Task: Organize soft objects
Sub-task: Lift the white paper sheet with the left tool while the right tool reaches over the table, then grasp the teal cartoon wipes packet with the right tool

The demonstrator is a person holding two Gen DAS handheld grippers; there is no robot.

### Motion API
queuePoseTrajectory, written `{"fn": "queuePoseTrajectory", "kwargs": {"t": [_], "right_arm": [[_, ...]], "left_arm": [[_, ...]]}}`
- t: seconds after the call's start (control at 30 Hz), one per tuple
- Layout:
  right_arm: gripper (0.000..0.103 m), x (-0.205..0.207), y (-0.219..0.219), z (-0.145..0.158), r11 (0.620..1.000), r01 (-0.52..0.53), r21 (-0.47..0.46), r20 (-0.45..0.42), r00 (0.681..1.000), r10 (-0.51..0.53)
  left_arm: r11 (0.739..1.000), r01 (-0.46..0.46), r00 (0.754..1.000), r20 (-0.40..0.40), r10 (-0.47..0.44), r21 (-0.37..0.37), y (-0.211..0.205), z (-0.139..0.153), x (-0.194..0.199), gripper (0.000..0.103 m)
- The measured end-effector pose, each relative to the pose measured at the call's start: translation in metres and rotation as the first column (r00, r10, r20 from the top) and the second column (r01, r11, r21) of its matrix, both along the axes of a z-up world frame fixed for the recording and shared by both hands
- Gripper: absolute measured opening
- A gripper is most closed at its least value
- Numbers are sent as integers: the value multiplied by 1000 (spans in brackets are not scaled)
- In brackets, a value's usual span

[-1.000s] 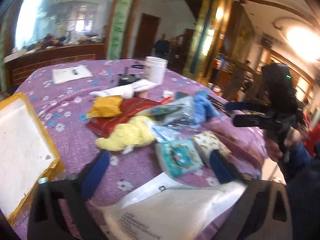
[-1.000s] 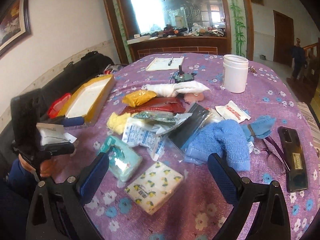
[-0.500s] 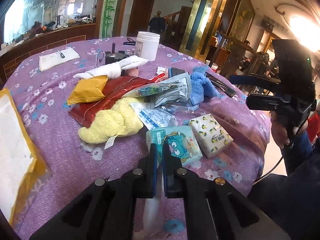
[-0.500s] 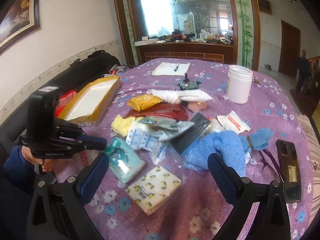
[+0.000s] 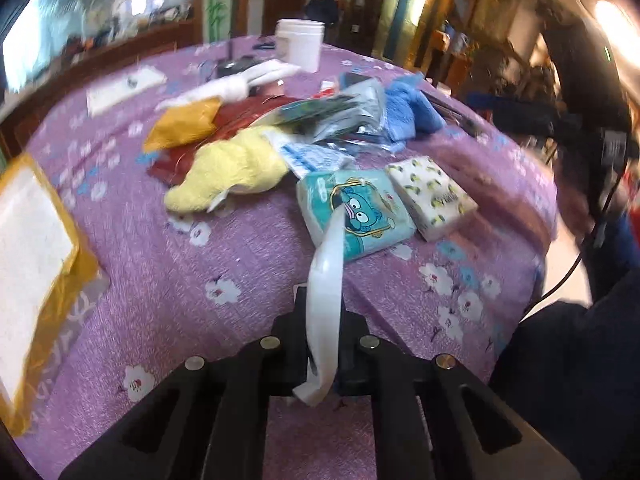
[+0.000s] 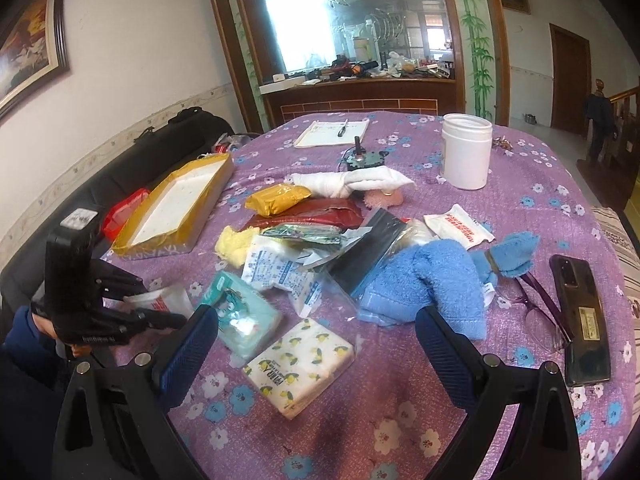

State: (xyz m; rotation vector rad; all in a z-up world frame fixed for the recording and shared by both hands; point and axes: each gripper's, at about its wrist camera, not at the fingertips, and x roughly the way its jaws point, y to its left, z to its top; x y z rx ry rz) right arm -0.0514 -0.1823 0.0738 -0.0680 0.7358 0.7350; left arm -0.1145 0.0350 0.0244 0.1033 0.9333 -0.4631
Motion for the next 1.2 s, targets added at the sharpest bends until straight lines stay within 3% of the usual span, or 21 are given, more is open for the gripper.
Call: {"fn": "queuePoseTrajectory", "kwargs": {"t": [0.13, 0.23, 0.47, 0.7, 0.73, 0.77, 0.8, 0.97, 1.2], "right_arm": [[101, -3, 16, -1, 997, -67, -39, -6, 998, 67], [101, -7, 42, -4, 976, -186, -110, -11, 983, 186], [101, -10, 110, -26, 836, -432, -339, -56, 896, 440], [100, 12, 134, -49, 751, -517, -411, -157, 851, 501], [97, 13, 138, -53, 743, -526, -413, -178, 847, 501], [79, 12, 140, -57, 738, -534, -412, -201, 844, 497], [66, 15, 143, -60, 736, -533, -418, -213, 845, 490], [63, 14, 137, -55, 795, -471, -382, -199, 882, 427], [62, 22, 114, -16, 909, -345, -235, -150, 936, 317]], "left_arm": [[999, -26, 999, 41, 27, -35, 2, 10, 4, 8], [995, -45, 995, 86, 53, -92, 12, 23, 5, 8], [982, -109, 985, 113, 128, -157, 29, 33, 8, 8], [976, -122, 981, 128, 146, -180, 37, 35, -2, 8], [976, -125, 981, 127, 149, -181, 38, 35, -2, 8], [975, -126, 980, 127, 151, -184, 39, 35, -2, 8], [974, -128, 980, 127, 153, -187, 40, 35, -2, 8], [968, -142, 978, 123, 169, -207, 42, 34, 0, 8], [956, -160, 972, 130, 196, -246, 43, 39, 5, 8]]}}
